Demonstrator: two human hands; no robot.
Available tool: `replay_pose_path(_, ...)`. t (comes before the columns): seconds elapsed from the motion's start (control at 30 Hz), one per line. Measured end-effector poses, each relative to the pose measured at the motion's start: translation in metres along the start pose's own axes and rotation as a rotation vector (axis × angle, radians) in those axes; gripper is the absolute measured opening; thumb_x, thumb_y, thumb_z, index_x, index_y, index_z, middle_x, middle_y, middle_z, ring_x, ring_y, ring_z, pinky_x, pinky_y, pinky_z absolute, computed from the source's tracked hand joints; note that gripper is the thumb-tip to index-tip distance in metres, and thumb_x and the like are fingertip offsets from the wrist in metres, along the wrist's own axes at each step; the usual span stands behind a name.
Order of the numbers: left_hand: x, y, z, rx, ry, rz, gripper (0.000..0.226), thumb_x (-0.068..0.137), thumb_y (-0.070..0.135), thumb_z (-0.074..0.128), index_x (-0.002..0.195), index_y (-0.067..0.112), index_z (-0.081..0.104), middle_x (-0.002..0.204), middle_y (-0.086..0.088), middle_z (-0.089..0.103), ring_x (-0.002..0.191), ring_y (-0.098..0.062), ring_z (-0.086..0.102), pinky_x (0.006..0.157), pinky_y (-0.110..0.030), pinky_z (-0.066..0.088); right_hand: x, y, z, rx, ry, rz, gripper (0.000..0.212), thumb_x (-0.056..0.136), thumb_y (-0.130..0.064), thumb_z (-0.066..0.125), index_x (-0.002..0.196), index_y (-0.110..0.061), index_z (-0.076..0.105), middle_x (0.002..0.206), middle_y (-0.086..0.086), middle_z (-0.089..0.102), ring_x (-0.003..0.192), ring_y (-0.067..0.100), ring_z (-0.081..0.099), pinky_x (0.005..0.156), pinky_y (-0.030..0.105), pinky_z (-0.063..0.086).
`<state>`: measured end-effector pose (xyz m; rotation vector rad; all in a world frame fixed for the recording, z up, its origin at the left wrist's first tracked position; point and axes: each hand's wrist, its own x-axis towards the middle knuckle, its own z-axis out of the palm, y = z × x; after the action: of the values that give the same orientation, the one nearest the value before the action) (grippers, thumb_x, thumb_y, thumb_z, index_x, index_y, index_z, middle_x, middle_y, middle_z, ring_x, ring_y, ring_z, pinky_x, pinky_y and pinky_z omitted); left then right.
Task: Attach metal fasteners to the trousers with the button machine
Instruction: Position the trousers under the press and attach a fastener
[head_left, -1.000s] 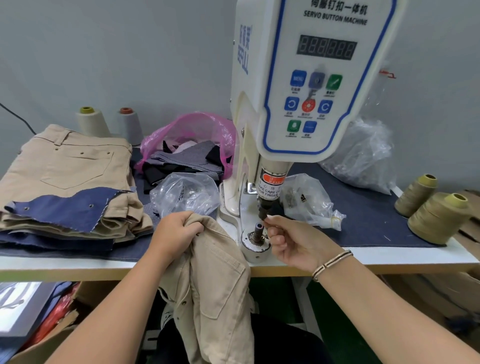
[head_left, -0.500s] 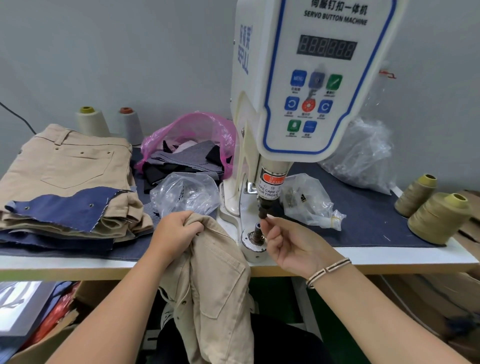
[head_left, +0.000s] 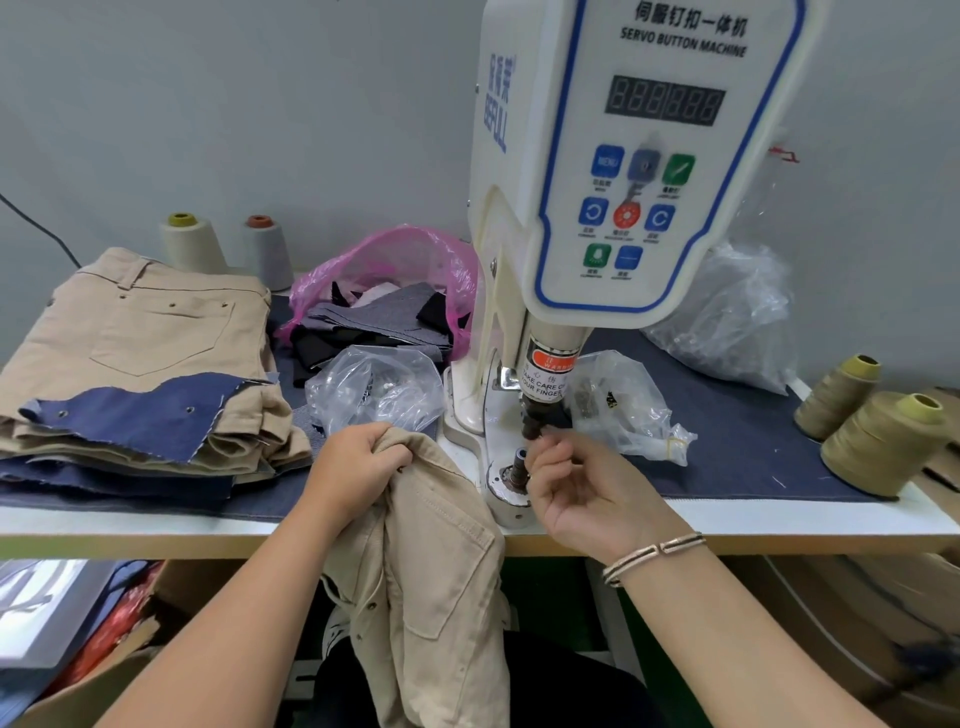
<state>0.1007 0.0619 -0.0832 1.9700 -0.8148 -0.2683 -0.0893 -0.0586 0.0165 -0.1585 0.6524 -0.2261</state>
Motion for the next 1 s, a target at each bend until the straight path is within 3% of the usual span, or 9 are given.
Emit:
replay_pose_path(0.2,0.001,-0.002,0.000,0.030,0.002,0.017,0.026,0.062,0.032,0.055,0.057,0.008,0.047,0.046,0.011,0.041,0.049,-0.006,0.037,0.054,-0.031,0.030,0.010,0.043,0.006,0.014,0.010,-0.145,0.021,0.095,-0.019,0.037,0.079,-0.009,0.047,0.049,0.006,0.050,0.029,0.010,0.040,0.034,0.012,0.030)
replay_pose_path(0.27,0.001,-0.003,0.001,0.045,0.001,0.015,0.024,0.062,0.033,0.055,0.056,0.011,0.046,0.046,0.010,0.041,0.050,-0.007,0.037,0.054,-0.032,0.031,0.020,0.066,0.006,-0.156,-0.006,-0.162,0.018,0.094,-0.022,0.040,0.088,-0.010,0.051,0.052,0.005,0.053,0.032,0.012,0.041,0.035,0.014,0.032)
replay_pose_path(0.33,0.000,-0.003,0.000,0.014,-0.015,0.009,0.024,0.064,0.035,0.053,0.054,0.015,0.046,0.046,0.007,0.044,0.050,-0.010,0.038,0.053,-0.032,0.032,0.044,0.076,0.018,-0.703,-0.043,-0.328,0.012,0.094,-0.019,0.047,0.095,-0.012,0.056,0.066,0.003,0.058,0.042,0.010,0.049,0.041,0.019,0.039)
replay_pose_path(0.4,-0.001,-0.002,-0.001,0.060,-0.013,0.014,0.020,0.065,0.037,0.046,0.052,0.022,0.049,0.048,0.004,0.052,0.051,-0.014,0.046,0.048,-0.030,0.030,0.079,0.076,0.039,-1.467,-0.053,-0.670,0.014,0.094,-0.019,0.049,0.101,-0.014,0.061,0.095,0.002,0.061,0.074,0.009,0.060,0.068,0.019,0.047)
replay_pose_path(0.47,-0.001,-0.001,-0.002,0.114,-0.013,0.007,0.018,0.064,0.035,0.043,0.056,0.021,0.049,0.053,0.002,0.054,0.054,-0.018,0.047,0.047,-0.030,0.028,0.110,0.071,0.060,-1.973,-0.003,-0.902,0.023,0.095,-0.017,0.045,0.110,-0.011,0.062,0.114,0.007,0.056,0.101,0.021,0.057,0.089,0.031,0.045)
replay_pose_path(0.57,0.000,0.000,-0.002,0.123,-0.012,-0.067,0.016,0.061,0.035,0.045,0.057,0.020,0.049,0.059,-0.001,0.057,0.058,-0.023,0.050,0.048,-0.030,0.031,0.146,0.071,0.082,-2.413,0.084,-0.934,0.024,0.092,-0.005,0.045,0.110,-0.006,0.062,0.113,0.012,0.060,0.100,0.028,0.061,0.076,0.034,0.048)
replay_pose_path(0.77,0.003,0.000,-0.003,0.252,-0.031,-0.020,0.036,0.061,0.040,0.039,0.073,0.015,0.063,0.087,-0.017,0.069,0.078,-0.036,0.059,0.059,-0.032,0.037,0.178,0.075,0.097,-2.588,0.189,-0.900,0.025,0.089,-0.004,0.051,0.111,-0.005,0.064,0.114,0.011,0.065,0.104,0.027,0.063,0.069,0.031,0.041)
replay_pose_path(0.9,0.003,0.003,-0.002,0.342,-0.067,-0.086,0.021,0.061,0.041,0.035,0.059,0.023,0.045,0.090,-0.013,0.069,0.071,-0.030,0.050,0.053,-0.030,0.028,0.183,0.072,0.098,-2.690,0.161,-0.864,0.026,0.088,-0.009,0.058,0.113,-0.009,0.065,0.117,0.008,0.063,0.107,0.027,0.062,0.076,0.033,0.047)
replay_pose_path(1.0,0.002,0.004,-0.001,0.386,-0.079,-0.109,0.021,0.061,0.041,0.034,0.058,0.023,0.045,0.090,-0.011,0.069,0.072,-0.030,0.051,0.055,-0.031,0.029,0.185,0.071,0.099,-2.759,0.101,-0.938,0.023,0.093,-0.013,0.051,0.112,-0.011,0.063,0.114,0.008,0.064,0.105,0.026,0.061,0.073,0.032,0.044)
